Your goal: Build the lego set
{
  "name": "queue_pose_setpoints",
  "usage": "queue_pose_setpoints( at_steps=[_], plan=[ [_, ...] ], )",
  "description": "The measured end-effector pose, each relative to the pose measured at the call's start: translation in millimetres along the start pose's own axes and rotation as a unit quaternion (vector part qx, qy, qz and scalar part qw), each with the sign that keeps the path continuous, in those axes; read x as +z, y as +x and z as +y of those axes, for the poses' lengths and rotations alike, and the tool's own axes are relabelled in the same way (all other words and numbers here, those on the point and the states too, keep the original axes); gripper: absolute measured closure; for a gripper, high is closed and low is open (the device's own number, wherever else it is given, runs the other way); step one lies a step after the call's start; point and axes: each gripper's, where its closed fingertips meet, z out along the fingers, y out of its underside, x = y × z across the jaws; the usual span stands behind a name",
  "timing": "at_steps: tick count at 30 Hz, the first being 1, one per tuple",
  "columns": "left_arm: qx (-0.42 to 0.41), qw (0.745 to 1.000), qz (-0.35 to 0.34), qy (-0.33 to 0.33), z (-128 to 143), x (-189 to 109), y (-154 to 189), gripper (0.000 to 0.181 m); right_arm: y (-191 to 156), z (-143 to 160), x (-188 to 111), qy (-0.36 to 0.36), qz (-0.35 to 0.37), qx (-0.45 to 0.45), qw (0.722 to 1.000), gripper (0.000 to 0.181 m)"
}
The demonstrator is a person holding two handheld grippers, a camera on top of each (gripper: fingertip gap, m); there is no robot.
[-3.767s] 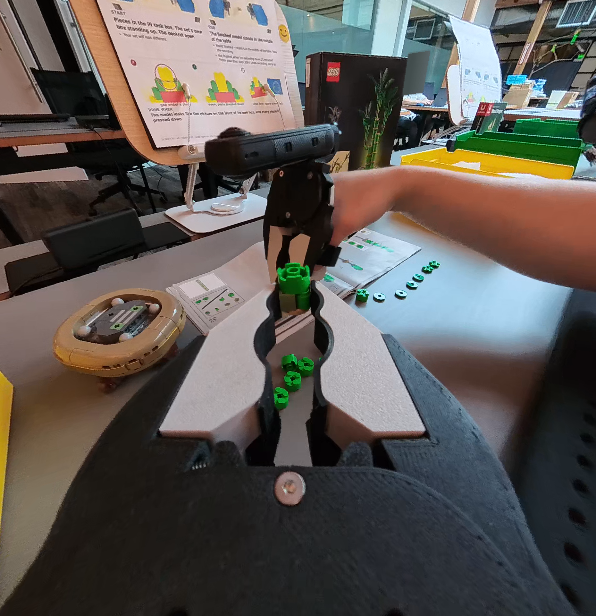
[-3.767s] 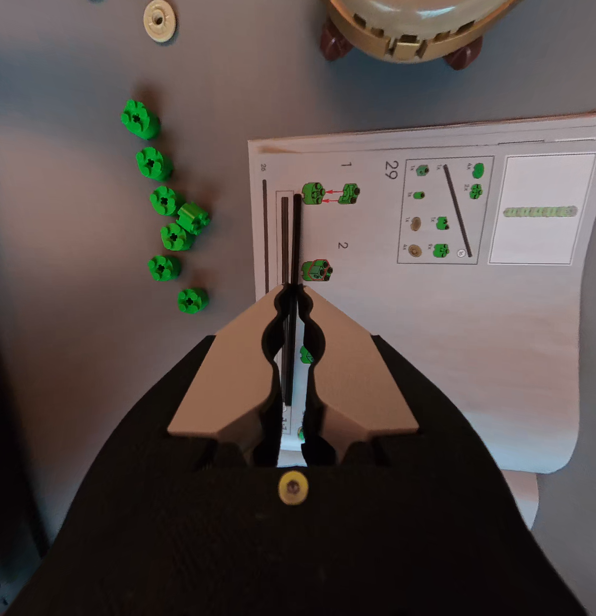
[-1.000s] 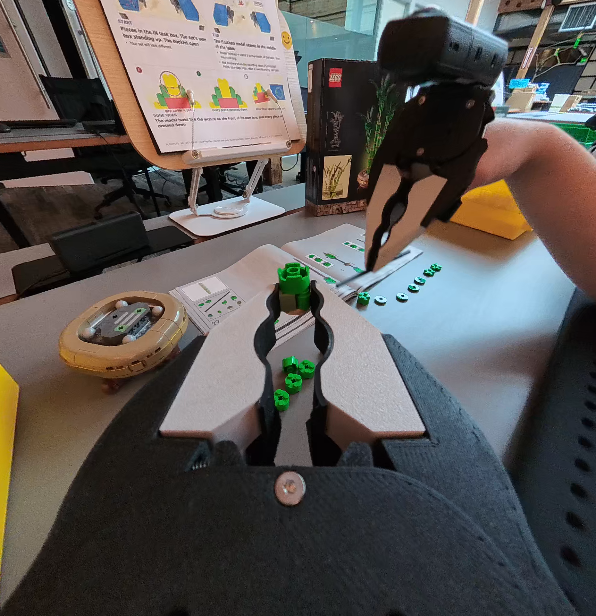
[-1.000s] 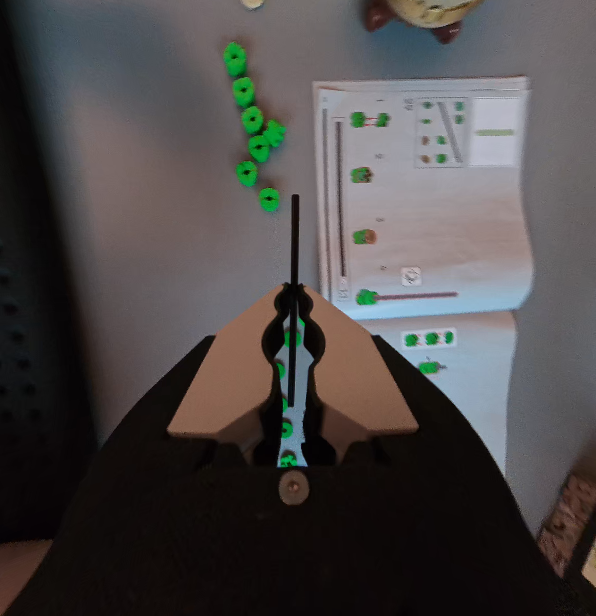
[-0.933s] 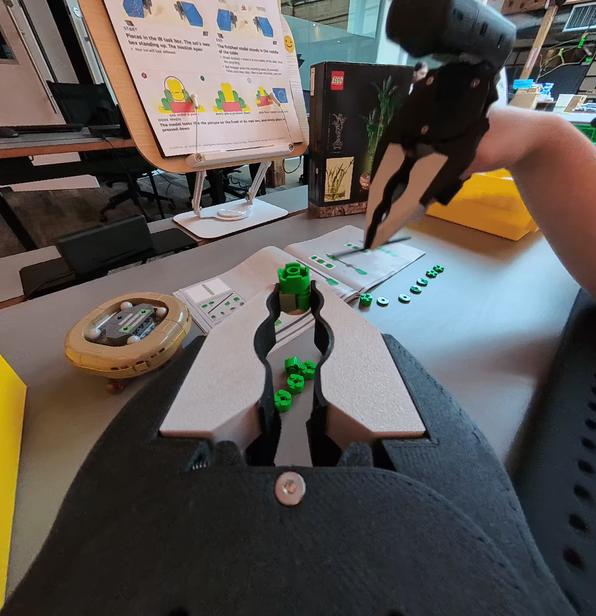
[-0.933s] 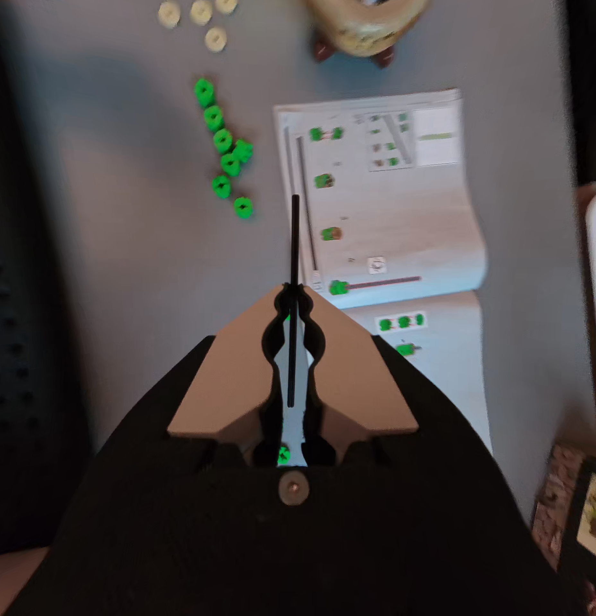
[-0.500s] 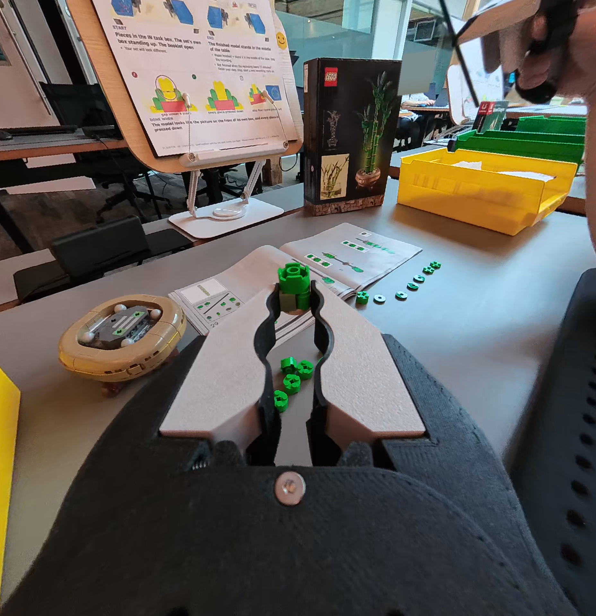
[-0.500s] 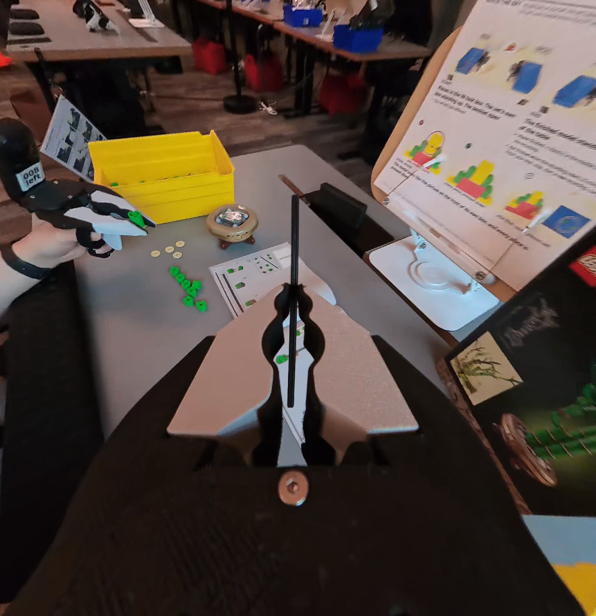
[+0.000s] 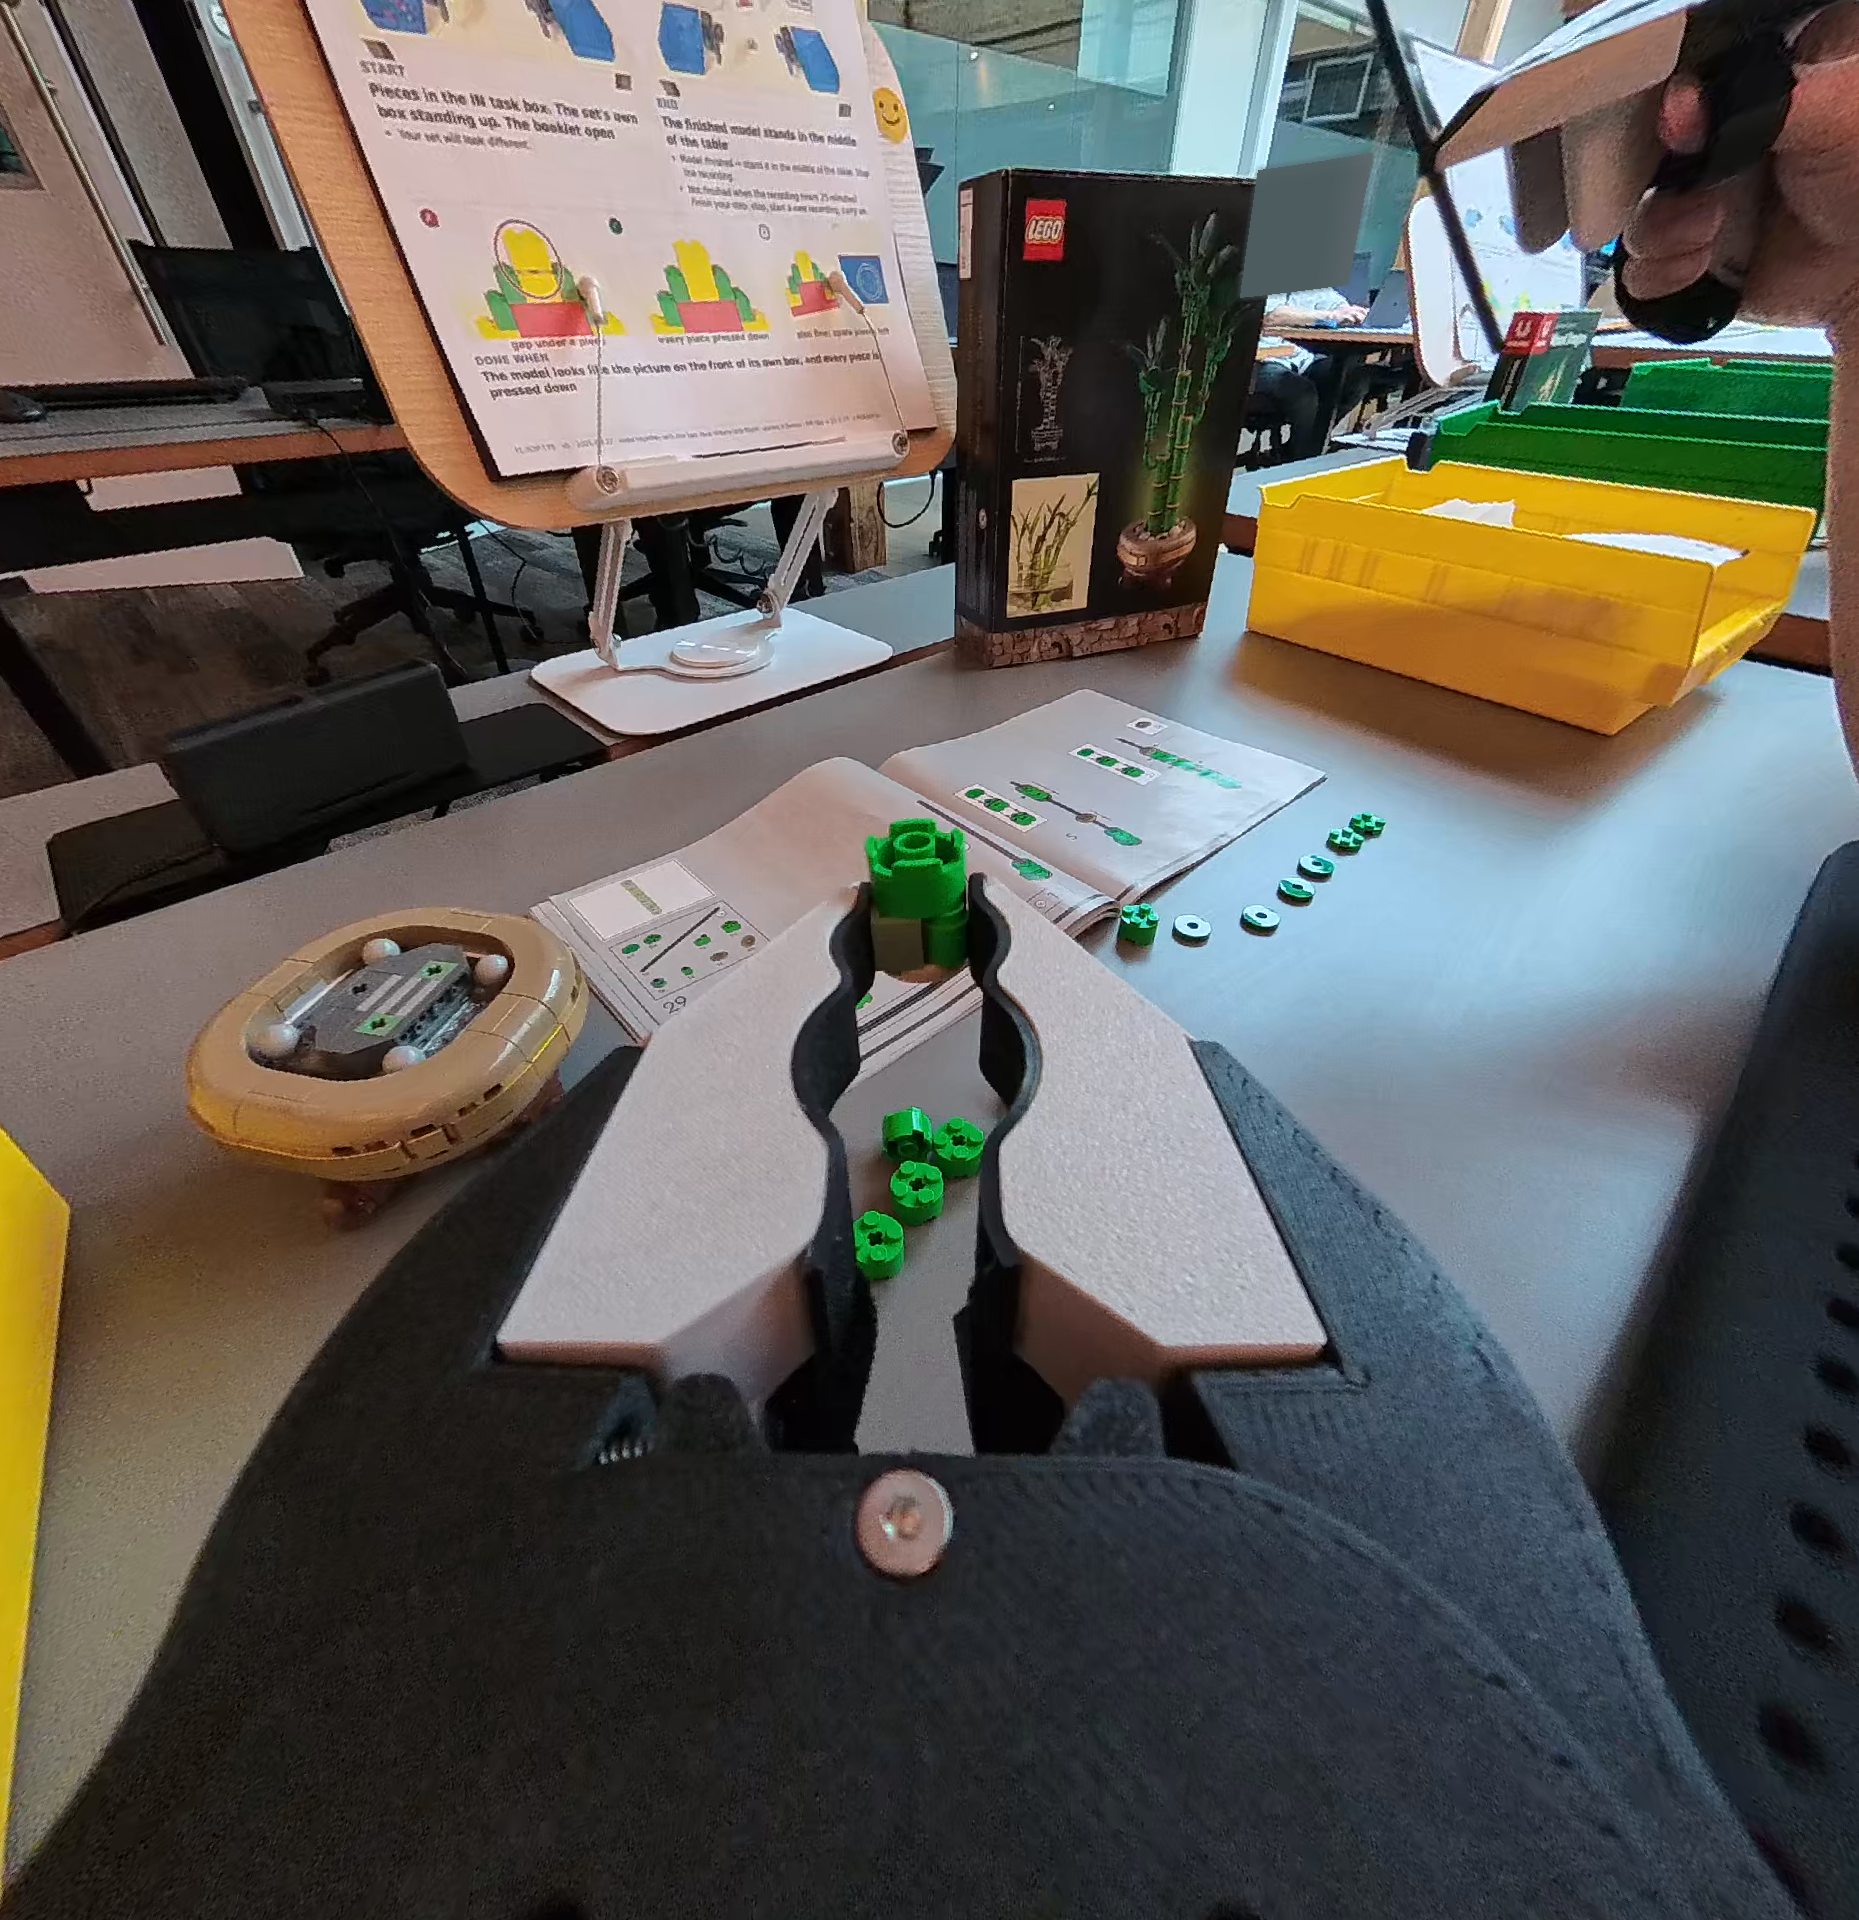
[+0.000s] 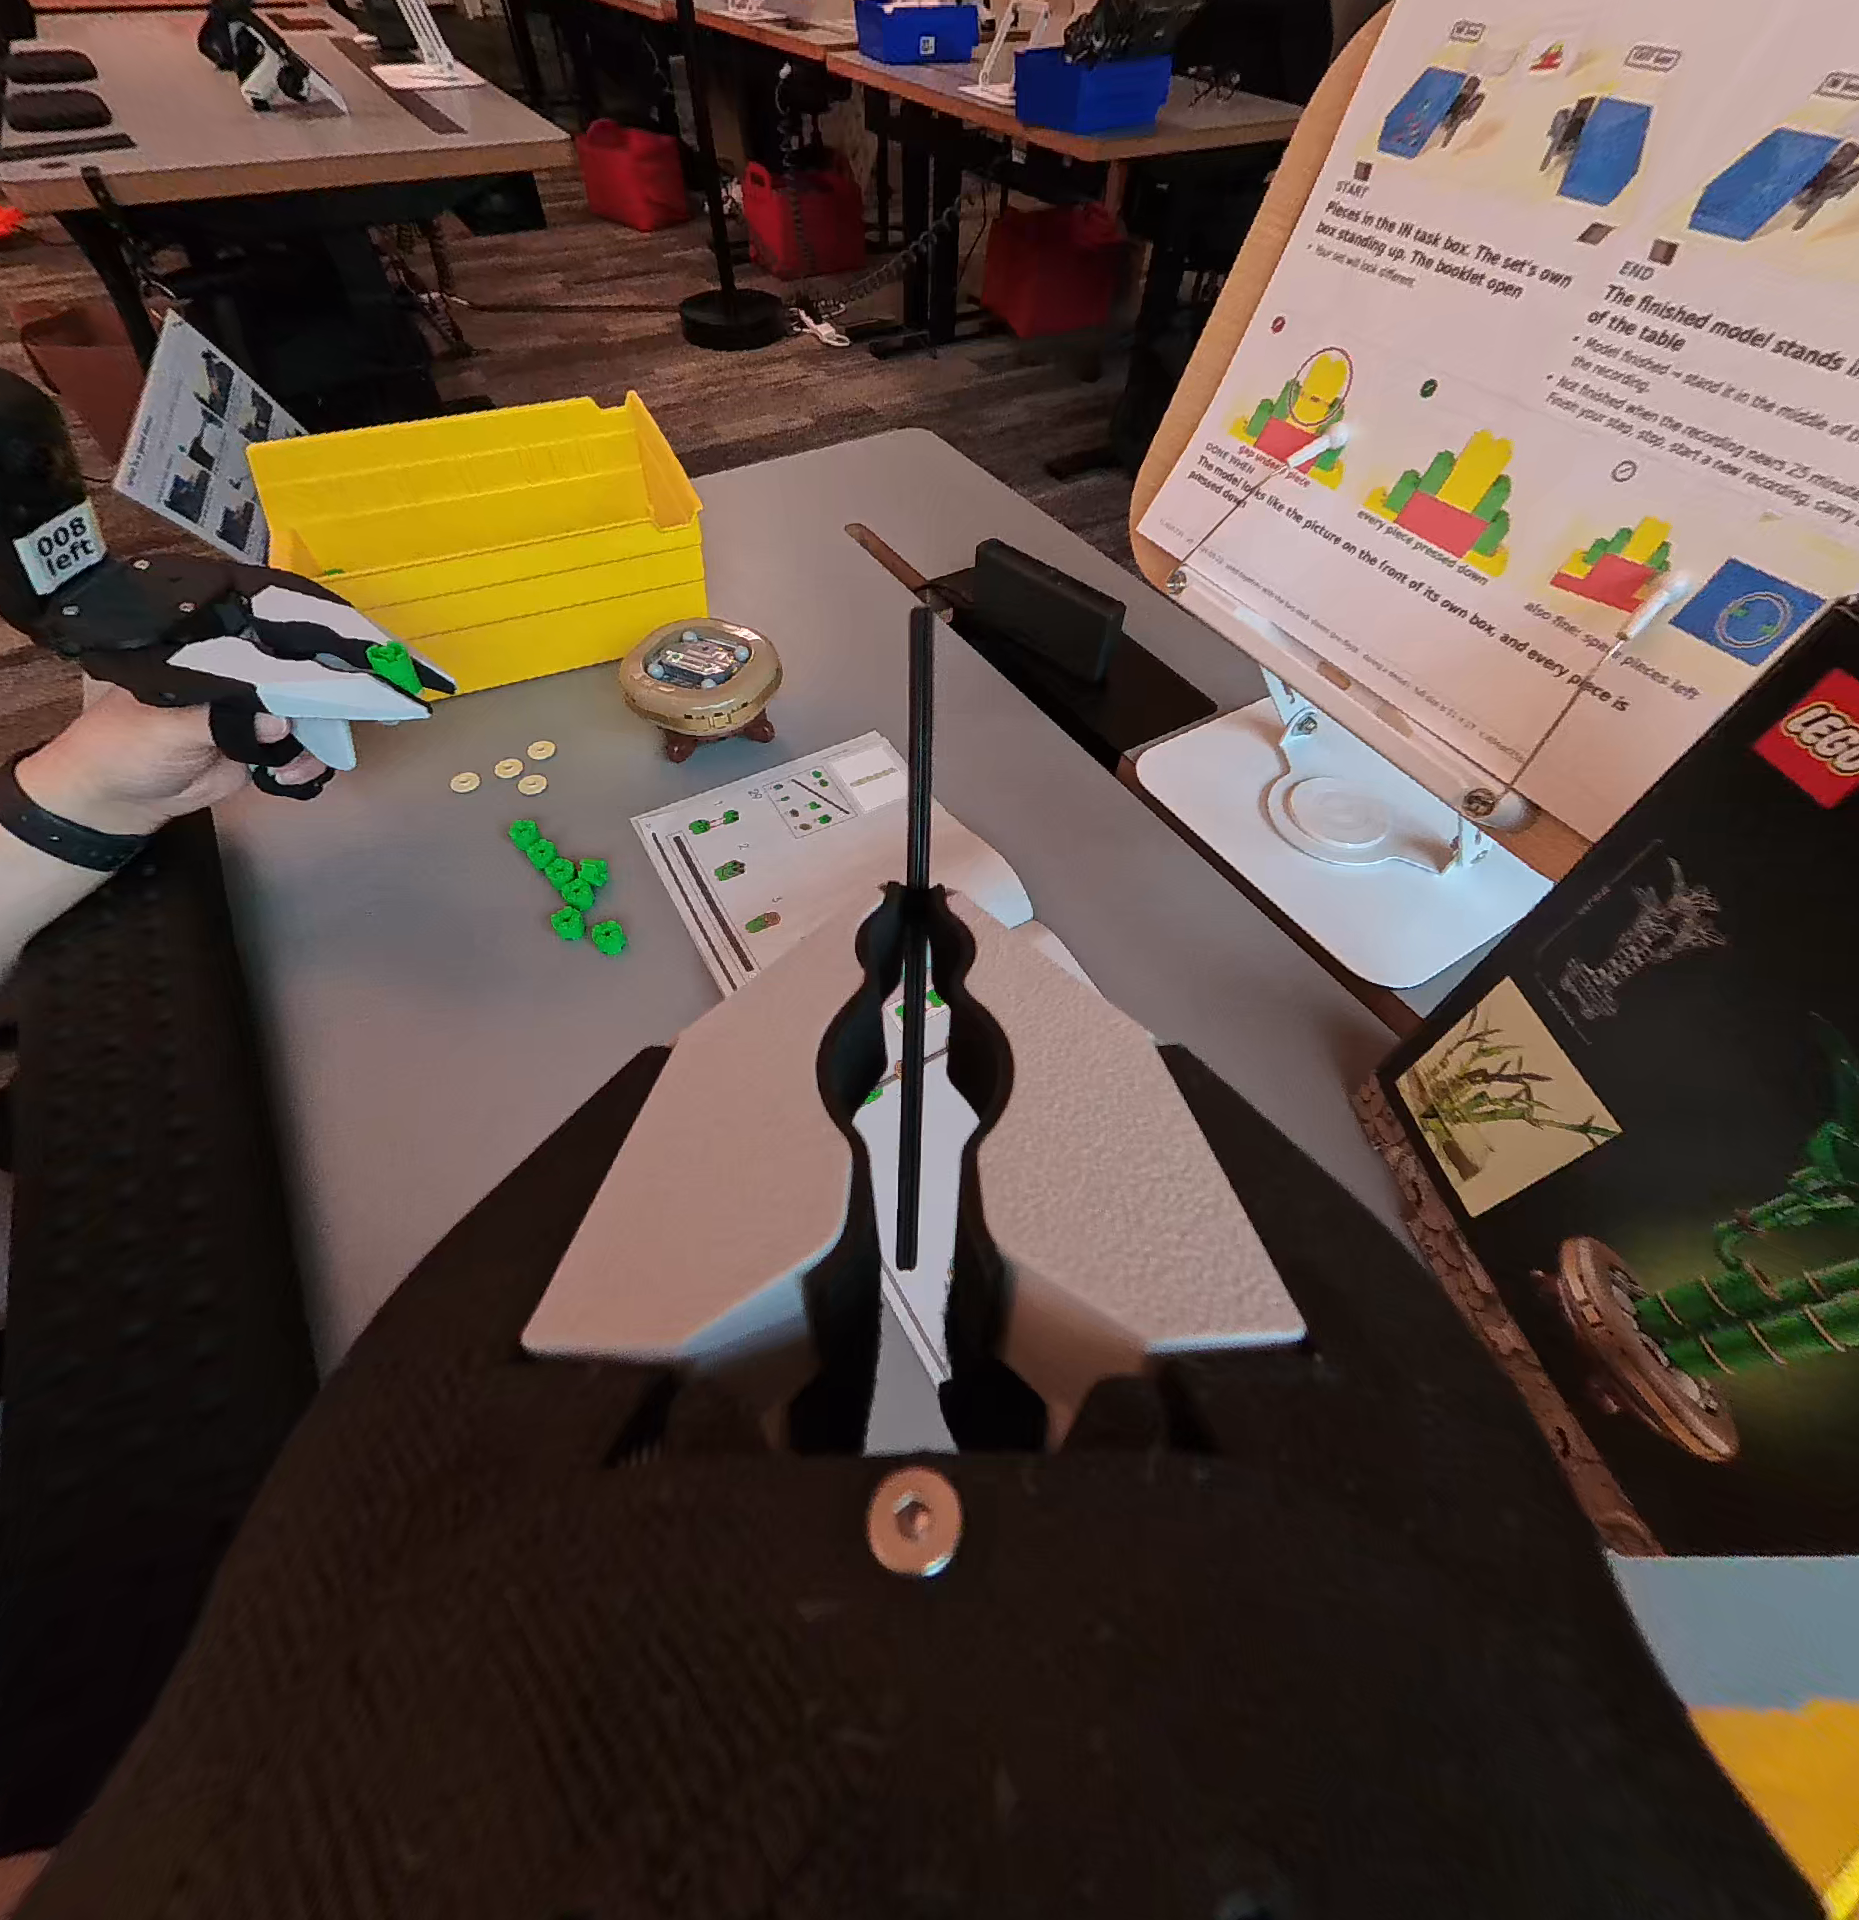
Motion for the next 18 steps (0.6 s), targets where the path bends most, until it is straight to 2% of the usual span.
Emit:
queue_pose_setpoints(
  at_steps=[11, 15, 18],
  plan=[
    [0.008, 1.0, -0.005, 0.006, -4, -2, -1, 0.167, 1, 16, 18, -0.037, -0.016, 0.018, 0.999, 0.179],
    [-0.007, 1.0, 0.0, 0.012, -5, -4, -1, 0.166, -11, 22, 46, -0.067, -0.049, 0.025, 0.996, 0.179],
    [-0.005, 1.0, -0.002, 0.012, -5, -4, -1, 0.166, -45, 23, 84, -0.099, -0.103, 0.012, 0.99, 0.179]
  ],
)
